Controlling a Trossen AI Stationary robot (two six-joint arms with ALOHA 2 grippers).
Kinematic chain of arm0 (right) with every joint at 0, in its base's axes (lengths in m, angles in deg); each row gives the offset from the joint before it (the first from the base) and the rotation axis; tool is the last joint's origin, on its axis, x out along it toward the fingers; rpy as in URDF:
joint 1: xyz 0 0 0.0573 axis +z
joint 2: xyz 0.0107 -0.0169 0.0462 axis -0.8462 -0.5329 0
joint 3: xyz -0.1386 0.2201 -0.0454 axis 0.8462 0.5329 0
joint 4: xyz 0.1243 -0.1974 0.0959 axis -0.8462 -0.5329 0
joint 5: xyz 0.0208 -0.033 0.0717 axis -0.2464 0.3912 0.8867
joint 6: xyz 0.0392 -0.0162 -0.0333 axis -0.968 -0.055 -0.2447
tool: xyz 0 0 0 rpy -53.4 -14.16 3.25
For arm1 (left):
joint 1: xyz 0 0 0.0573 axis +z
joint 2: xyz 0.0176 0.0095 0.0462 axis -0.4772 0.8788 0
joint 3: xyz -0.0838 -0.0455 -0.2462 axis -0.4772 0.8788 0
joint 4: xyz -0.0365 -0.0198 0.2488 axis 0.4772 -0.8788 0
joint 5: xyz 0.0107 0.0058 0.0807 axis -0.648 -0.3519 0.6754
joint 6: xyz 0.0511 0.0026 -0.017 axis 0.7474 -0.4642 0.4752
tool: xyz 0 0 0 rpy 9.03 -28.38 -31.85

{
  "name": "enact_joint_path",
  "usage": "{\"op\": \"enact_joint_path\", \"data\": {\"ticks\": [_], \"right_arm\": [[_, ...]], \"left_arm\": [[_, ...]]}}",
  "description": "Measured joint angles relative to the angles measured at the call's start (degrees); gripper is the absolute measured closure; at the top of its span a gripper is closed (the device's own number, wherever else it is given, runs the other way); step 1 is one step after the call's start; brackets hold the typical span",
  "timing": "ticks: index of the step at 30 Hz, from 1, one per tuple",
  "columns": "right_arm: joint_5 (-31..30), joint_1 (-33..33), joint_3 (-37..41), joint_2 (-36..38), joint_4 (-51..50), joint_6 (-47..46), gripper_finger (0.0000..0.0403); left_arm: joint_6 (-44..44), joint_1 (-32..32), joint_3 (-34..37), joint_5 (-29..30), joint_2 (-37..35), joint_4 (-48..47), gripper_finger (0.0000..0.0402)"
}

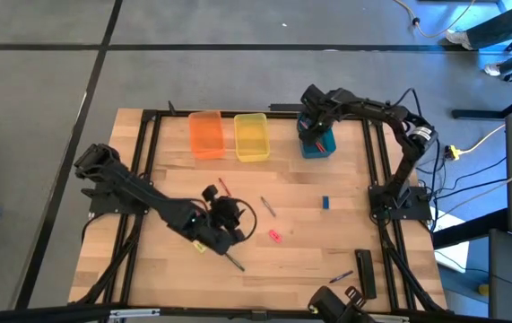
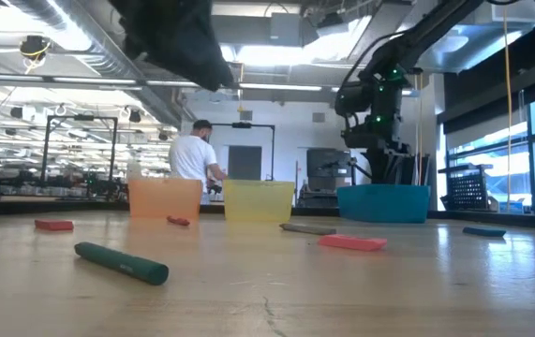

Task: Sort crayons/erasers/pens/pencils in bins
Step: Put the black pencil into the blue bin, then put the blue crayon into the yellow bin

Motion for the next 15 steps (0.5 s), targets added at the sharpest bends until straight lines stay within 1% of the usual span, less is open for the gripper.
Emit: {"op": "enact_joint_path", "data": {"ticks": [7, 11, 15], "right_arm": [[0.0, -2.1, 0.0, -0.3, 0.8, 1.4, 0.0339], [0.0, -3.0, 0.0, -0.4, 1.5, 3.0, 0.0335], [-0.1, -3.2, 0.0, -0.4, 1.6, 3.4, 0.0334]], "left_arm": [[2.4, 2.8, 0.0, -0.2, 0.0, -1.1, 0.0261], [4.9, 4.4, 0.0, -0.2, 0.0, -1.6, 0.0261], [5.1, 6.0, 0.9, 0.5, 0.0, -1.9, 0.0261]]}}
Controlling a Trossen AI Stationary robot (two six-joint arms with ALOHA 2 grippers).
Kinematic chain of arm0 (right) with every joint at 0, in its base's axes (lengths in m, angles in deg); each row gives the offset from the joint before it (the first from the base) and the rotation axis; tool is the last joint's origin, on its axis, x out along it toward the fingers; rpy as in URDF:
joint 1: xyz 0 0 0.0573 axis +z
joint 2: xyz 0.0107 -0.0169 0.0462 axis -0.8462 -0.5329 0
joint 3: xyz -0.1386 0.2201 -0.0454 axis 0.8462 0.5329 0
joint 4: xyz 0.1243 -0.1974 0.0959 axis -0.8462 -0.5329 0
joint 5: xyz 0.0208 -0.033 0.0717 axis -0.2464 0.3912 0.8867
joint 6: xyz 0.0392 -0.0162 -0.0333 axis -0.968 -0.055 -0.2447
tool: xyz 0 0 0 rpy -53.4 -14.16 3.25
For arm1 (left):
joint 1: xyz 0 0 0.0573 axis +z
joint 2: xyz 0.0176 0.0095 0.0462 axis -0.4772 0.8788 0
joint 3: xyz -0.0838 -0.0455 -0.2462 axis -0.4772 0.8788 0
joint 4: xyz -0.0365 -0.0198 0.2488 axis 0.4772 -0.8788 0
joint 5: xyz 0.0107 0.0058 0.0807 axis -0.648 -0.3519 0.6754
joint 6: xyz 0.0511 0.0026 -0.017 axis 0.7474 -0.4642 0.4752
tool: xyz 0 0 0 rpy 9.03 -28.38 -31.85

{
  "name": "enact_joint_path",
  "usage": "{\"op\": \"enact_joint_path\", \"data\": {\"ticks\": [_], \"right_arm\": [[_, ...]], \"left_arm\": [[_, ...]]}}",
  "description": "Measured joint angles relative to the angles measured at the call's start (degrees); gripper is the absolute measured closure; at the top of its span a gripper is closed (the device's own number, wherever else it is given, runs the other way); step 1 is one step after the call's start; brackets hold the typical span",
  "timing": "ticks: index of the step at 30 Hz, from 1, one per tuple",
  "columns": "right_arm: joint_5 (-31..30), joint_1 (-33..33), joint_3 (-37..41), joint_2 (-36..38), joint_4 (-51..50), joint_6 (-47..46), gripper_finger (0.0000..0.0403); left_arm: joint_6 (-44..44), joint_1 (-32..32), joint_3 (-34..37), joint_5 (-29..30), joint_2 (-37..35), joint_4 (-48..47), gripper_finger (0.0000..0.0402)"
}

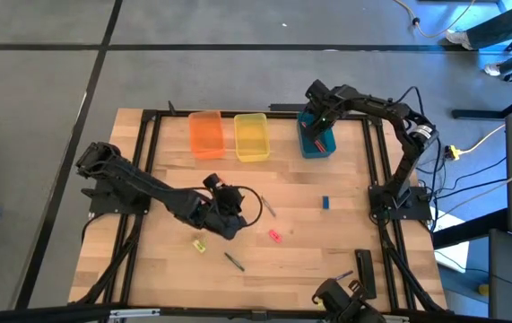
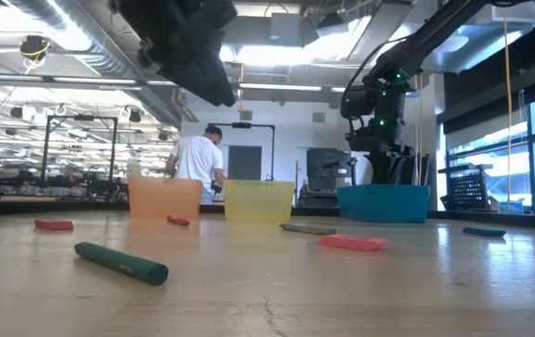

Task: Sort crayons/erasers/pens/pencils in bins
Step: Put the blue crayon into the yellow bin

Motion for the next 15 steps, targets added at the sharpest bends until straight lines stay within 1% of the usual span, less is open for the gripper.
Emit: {"op": "enact_joint_path", "data": {"ticks": [4, 7, 10, 13, 15], "right_arm": [[0.0, 0.2, 0.0, 0.9, 0.7, 0.5, 0.0334], [-0.1, 1.6, 0.0, 3.5, 1.6, -0.1, 0.0334], [0.0, 4.0, 0.0, 7.8, 1.9, -0.6, 0.0334], [-0.1, 7.9, 0.0, 13.1, 1.2, -3.6, 0.0334], [0.1, 11.8, 0.0, 16.1, 0.8, -6.3, 0.0334]], "left_arm": [[-0.2, 2.2, 3.0, -0.6, 0.0, 0.6, 0.0261], [-0.2, 3.9, 6.5, -5.6, 0.1, 3.5, 0.0261], [-0.2, 4.6, 9.8, -11.2, 0.1, 8.4, 0.0261], [0.0, 4.3, 12.5, -15.6, 0.1, 12.4, 0.0261], [0.3, 3.7, 13.6, -17.0, 0.1, 14.7, 0.0261]]}}
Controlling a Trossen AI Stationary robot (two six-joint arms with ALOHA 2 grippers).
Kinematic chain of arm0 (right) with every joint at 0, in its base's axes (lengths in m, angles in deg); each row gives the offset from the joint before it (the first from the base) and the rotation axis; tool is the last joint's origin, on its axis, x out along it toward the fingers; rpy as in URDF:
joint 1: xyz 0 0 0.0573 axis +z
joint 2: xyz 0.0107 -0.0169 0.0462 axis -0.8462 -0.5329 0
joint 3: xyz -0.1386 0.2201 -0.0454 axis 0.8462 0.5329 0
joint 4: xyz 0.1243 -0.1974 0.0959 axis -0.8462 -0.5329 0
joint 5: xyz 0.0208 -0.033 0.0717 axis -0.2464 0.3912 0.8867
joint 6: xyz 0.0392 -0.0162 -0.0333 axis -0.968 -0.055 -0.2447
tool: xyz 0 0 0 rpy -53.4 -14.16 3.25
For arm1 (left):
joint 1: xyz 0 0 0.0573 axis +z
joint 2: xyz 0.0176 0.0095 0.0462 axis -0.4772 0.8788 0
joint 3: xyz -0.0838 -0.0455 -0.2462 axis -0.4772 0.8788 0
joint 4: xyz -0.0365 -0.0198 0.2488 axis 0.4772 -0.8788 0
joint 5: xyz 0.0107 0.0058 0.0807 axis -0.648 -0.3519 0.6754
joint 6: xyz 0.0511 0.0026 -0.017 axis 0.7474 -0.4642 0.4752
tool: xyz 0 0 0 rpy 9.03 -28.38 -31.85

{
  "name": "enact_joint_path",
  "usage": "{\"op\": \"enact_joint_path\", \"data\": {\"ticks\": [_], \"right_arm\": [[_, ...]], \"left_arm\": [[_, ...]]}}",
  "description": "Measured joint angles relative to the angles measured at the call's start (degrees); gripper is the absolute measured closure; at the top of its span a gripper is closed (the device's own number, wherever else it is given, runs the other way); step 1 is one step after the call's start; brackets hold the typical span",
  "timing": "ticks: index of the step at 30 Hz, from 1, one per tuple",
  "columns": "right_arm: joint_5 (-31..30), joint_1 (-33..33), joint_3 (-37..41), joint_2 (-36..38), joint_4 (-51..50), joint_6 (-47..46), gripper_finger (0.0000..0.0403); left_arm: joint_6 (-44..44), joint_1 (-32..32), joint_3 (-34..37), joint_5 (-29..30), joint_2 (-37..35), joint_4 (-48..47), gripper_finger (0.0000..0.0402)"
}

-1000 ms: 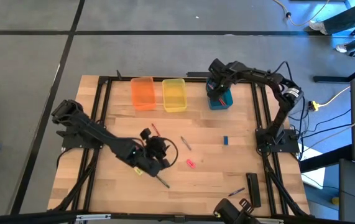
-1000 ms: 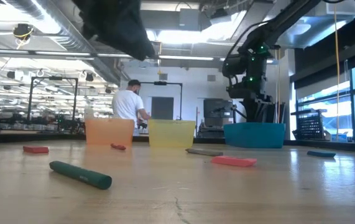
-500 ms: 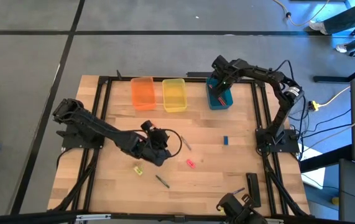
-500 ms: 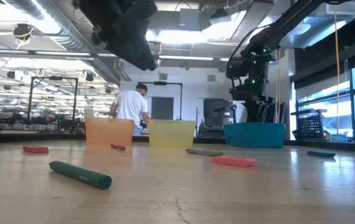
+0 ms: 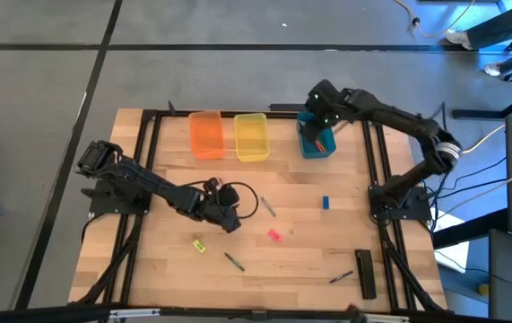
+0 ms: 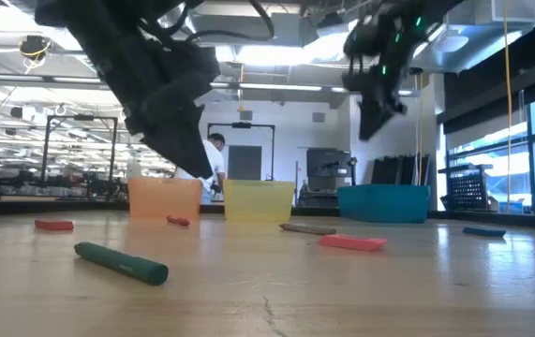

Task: Sort crayons/erasers/pens/pencils in bins
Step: Put the blue crayon into the yellow bin

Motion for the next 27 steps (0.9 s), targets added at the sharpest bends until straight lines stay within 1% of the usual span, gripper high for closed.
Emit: {"op": "enact_joint_path", "data": {"ticks": [3, 5, 9, 13, 17, 20, 24, 27], "right_arm": [[0.2, 8.1, 0.0, 3.1, 0.0, -4.0, 0.0334], [-0.1, 13.9, 0.0, 3.8, 0.0, -4.9, 0.0334], [-5.9, 25.8, 0.0, 3.3, -0.8, -7.7, 0.0334], [-7.6, 34.6, 0.0, 2.6, -1.0, -13.4, 0.0334], [-6.3, 41.7, 0.0, 2.5, -5.2, -16.8, 0.0327], [-5.9, 47.7, 0.0, 2.5, -8.9, -20.5, 0.0308], [-2.0, 55.6, 0.0, 2.0, -12.1, -30.1, 0.0283], [0.7, 61.7, 0.0, 0.6, -12.7, -35.4, 0.0277]], "left_arm": [[1.7, -1.9, 0.2, -0.6, 0.0, 2.0, 0.0261], [3.5, -3.5, 0.2, -0.8, 0.0, 3.9, 0.0261], [8.3, -7.2, 0.2, -1.8, 0.0, 9.0, 0.0261], [8.4, -10.7, 0.2, -2.7, 0.0, 11.9, 0.0261], [6.5, -14.3, 0.2, -2.3, 0.0, 12.3, 0.0261], [5.0, -17.2, 0.2, -1.3, 0.0, 12.3, 0.0261], [3.1, -21.0, 0.2, 4.1, 0.0, 12.3, 0.0261], [1.8, -23.0, 0.2, 7.5, 0.0, 12.3, 0.0261]]}}
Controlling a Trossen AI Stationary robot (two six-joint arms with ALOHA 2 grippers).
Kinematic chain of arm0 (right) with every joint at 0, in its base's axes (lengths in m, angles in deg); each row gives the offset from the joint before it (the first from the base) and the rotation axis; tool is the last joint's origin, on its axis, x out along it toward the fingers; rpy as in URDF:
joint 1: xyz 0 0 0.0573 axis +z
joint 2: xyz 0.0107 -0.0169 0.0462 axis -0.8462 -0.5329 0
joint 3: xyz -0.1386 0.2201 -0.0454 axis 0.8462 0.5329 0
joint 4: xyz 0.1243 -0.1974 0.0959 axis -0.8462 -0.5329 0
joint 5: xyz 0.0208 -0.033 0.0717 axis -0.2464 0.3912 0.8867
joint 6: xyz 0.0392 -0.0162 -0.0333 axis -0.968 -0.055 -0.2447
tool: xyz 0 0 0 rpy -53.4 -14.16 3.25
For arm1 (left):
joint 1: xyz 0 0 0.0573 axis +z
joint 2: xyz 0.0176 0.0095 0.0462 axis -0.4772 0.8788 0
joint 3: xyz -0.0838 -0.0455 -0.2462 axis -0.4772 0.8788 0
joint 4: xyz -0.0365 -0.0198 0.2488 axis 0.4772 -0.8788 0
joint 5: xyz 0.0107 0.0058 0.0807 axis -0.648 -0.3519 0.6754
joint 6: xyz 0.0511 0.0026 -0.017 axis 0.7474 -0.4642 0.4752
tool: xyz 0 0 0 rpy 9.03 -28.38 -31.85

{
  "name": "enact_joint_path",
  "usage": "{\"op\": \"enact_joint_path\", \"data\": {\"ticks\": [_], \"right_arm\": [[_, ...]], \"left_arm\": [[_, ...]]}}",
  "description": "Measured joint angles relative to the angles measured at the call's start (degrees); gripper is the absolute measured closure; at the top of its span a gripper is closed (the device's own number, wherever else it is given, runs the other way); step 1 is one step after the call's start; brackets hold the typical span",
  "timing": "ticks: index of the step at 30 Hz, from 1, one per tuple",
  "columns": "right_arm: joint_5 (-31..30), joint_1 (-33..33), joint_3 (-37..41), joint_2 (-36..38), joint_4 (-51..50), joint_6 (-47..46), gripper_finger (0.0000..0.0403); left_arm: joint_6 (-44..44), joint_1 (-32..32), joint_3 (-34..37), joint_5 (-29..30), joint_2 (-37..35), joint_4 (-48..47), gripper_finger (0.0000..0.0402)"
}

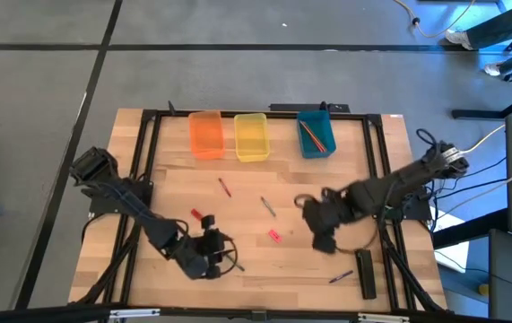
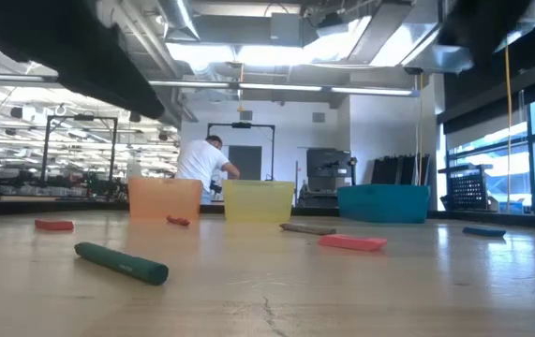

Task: Sort crayons/erasers/pens/pencils in bins
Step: Put the blue crayon into the yellow bin

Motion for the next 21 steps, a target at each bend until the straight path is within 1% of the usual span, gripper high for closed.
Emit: {"op": "enact_joint_path", "data": {"ticks": [5, 10, 12, 18, 21], "right_arm": [[0.6, 10.7, 0.0, -5.0, 1.1, -0.1, 0.0276], [0.7, 18.5, 0.0, -11.4, 3.5, 5.5, 0.0276], [1.3, 20.5, 0.0, -13.7, 3.5, 6.8, 0.0276], [8.8, 23.1, 0.0, -19.3, 3.8, 5.2, 0.0276], [9.7, 24.1, 0.0, -21.5, 3.9, 5.4, 0.0276]], "left_arm": [[-0.2, -1.3, 0.0, 2.3, 0.0, 0.0, 0.0261], [0.9, 0.3, 0.0, 2.3, 0.0, -0.5, 0.0261], [0.9, 1.1, 0.0, 2.4, 0.0, -0.5, 0.0261], [0.4, 2.4, 0.0, 2.4, 0.0, -0.6, 0.0264], [-0.9, 2.4, 0.0, 2.4, 0.0, -0.5, 0.0265]]}}
